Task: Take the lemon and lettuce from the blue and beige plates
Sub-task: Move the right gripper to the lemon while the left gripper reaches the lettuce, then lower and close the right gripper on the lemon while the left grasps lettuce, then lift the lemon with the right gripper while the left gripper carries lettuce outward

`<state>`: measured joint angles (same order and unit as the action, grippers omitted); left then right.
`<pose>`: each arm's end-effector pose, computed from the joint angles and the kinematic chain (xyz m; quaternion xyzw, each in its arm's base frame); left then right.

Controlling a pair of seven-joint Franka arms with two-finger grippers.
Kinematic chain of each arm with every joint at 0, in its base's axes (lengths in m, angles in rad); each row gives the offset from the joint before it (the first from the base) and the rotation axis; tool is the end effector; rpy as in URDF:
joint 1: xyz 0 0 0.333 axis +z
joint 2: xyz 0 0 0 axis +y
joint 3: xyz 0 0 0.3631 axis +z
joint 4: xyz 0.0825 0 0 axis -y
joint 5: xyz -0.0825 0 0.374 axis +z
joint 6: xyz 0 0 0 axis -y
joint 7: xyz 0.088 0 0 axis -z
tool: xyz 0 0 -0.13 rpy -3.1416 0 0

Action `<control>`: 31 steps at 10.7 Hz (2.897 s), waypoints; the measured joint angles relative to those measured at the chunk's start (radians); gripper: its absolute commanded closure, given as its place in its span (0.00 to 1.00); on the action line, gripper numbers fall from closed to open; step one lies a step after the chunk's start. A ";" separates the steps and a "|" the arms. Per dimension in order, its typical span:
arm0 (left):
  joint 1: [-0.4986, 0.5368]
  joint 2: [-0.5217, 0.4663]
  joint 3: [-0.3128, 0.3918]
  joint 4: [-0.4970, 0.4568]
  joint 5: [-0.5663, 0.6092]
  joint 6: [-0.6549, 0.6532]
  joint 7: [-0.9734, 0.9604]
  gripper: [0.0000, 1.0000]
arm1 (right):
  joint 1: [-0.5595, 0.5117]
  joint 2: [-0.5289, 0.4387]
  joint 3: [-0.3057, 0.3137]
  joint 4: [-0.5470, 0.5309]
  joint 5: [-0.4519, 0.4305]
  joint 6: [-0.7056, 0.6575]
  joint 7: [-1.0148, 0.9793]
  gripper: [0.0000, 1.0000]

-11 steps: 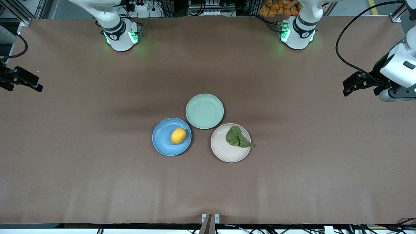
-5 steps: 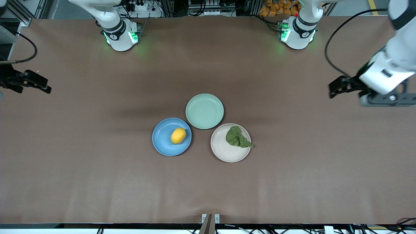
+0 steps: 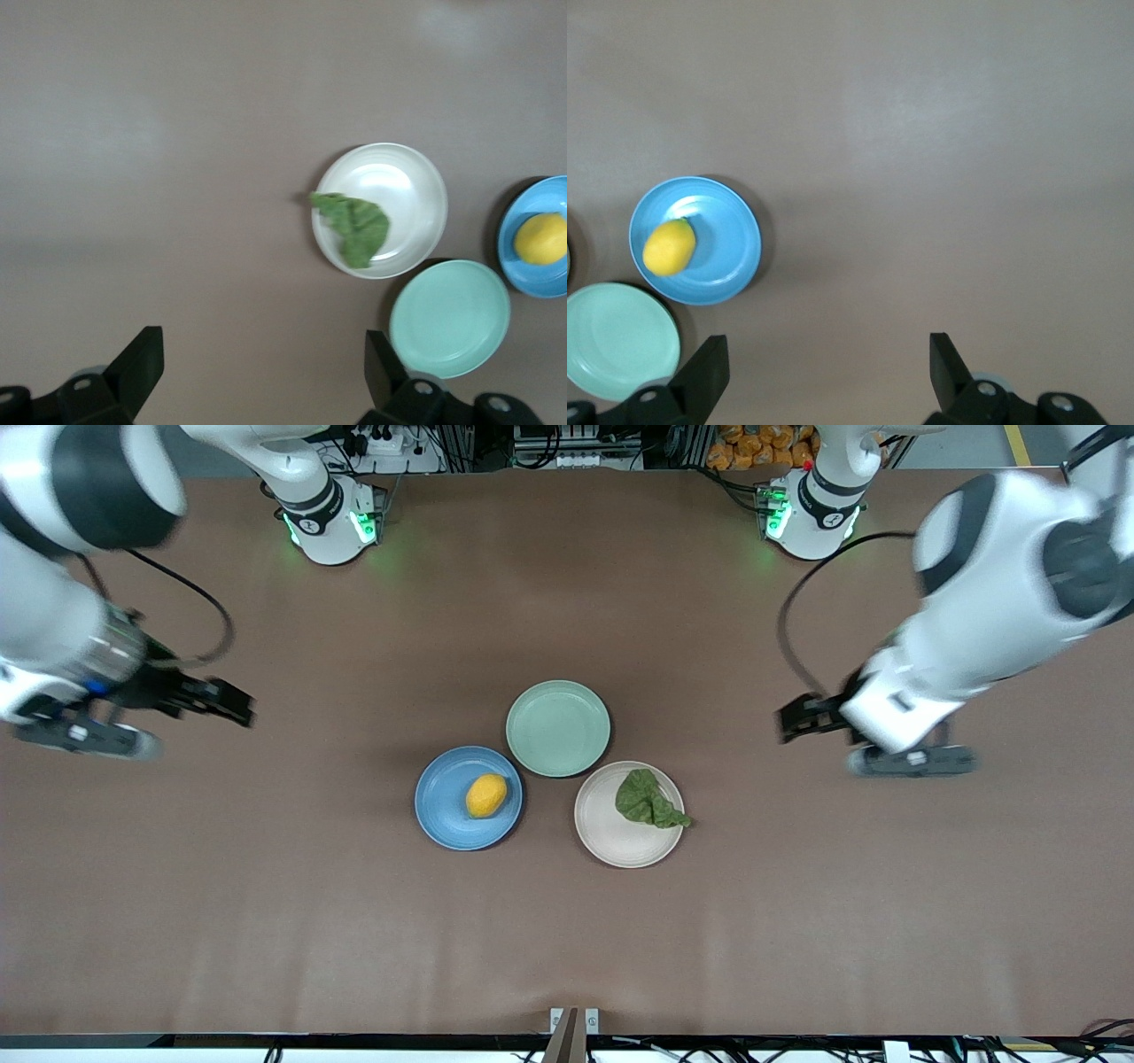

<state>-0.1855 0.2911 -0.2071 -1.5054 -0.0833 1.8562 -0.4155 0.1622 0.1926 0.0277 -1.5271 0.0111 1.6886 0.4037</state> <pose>0.6139 -0.2443 0.5337 0.9967 0.0270 0.0027 0.0769 0.6054 0.1161 0.5671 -0.9940 0.1076 0.0172 0.0033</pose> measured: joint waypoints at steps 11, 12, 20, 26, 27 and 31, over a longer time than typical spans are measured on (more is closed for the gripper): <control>-0.256 0.454 0.016 -0.008 0.144 0.550 -0.472 0.00 | 0.249 0.373 0.001 -0.003 -0.002 0.399 0.570 0.00; -0.259 0.474 0.018 -0.008 0.157 0.558 -0.488 0.00 | 0.254 0.395 0.001 -0.002 0.007 0.412 0.577 0.00; -0.271 0.505 0.055 -0.015 0.216 0.515 -0.510 0.00 | 0.324 0.542 0.002 -0.001 0.065 0.601 0.601 0.00; -0.287 0.514 0.058 -0.015 0.217 0.500 -0.528 0.68 | 0.356 0.582 -0.001 -0.001 0.070 0.638 0.642 1.00; -0.287 0.514 0.059 -0.015 0.217 0.493 -0.528 0.84 | 0.356 0.582 -0.001 0.001 0.070 0.639 0.642 1.00; -0.288 0.509 0.060 0.011 0.217 0.404 -0.530 1.00 | 0.348 0.572 -0.015 0.028 0.026 0.588 0.616 1.00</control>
<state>-0.4732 0.7999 -0.1472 -1.4946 0.1340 2.2598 -0.9450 0.5107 0.7643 0.0122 -1.4991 0.0372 2.2765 1.0199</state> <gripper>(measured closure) 0.982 0.379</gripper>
